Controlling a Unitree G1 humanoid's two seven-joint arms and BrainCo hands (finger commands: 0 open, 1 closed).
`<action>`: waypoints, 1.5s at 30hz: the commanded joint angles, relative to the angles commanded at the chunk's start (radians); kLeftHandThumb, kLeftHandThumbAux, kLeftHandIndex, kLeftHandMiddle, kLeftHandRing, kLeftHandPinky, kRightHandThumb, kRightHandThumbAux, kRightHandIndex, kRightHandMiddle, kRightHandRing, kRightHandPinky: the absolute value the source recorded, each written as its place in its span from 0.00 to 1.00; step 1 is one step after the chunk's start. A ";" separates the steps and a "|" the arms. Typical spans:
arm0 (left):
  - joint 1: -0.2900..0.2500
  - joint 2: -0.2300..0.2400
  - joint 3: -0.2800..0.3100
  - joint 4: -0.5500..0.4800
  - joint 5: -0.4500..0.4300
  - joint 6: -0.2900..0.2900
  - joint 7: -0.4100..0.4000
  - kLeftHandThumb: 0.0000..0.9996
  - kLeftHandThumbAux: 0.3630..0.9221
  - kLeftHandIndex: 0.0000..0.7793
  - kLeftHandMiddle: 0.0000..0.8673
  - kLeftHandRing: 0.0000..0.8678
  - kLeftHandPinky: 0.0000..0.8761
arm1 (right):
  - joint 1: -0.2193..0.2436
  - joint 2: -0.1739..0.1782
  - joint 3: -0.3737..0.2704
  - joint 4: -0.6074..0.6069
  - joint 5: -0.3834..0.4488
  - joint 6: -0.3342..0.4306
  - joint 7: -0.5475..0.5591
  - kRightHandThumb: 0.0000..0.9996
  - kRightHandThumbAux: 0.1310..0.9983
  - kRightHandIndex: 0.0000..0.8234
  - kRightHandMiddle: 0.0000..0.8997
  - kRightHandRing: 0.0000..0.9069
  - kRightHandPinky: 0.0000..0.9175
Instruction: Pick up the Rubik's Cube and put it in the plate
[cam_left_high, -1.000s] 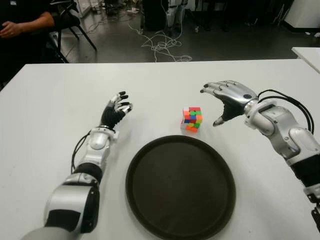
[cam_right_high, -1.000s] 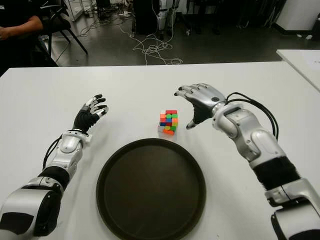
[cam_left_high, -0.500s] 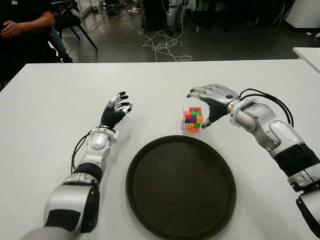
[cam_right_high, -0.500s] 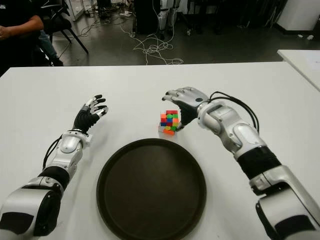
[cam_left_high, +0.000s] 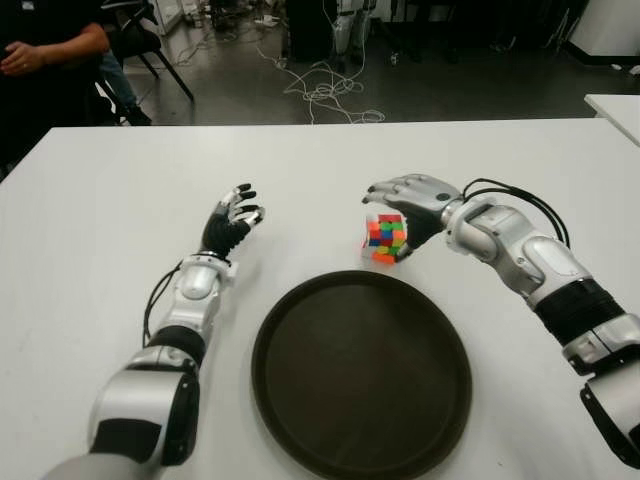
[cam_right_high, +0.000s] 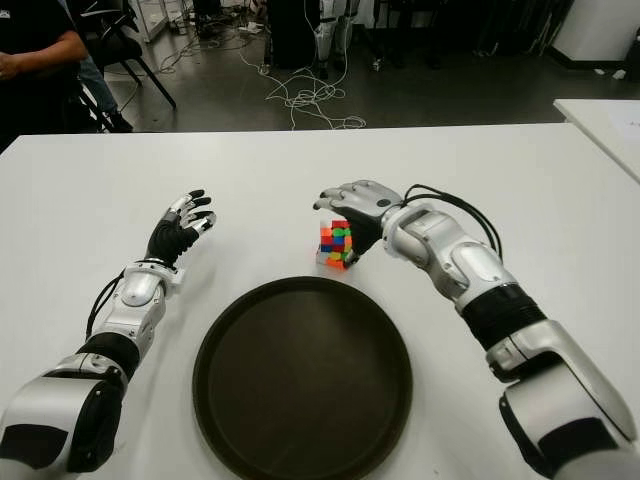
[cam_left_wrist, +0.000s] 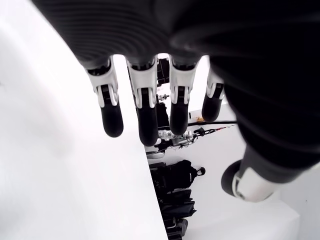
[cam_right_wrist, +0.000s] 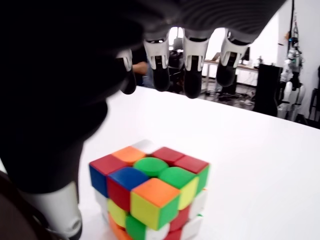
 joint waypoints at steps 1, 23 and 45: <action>0.000 0.000 0.000 0.000 0.000 -0.001 -0.001 0.18 0.54 0.17 0.19 0.20 0.20 | 0.001 0.000 0.002 -0.004 -0.001 0.001 0.000 0.00 0.75 0.10 0.12 0.12 0.10; 0.001 -0.003 0.003 -0.005 -0.006 -0.002 -0.009 0.17 0.58 0.15 0.19 0.20 0.20 | 0.025 -0.004 0.008 -0.070 -0.002 0.018 0.037 0.00 0.78 0.10 0.12 0.11 0.10; 0.003 0.002 -0.004 -0.003 0.007 0.001 0.013 0.17 0.51 0.17 0.20 0.21 0.21 | 0.014 0.002 0.009 -0.030 -0.009 0.048 0.028 0.00 0.77 0.11 0.13 0.13 0.12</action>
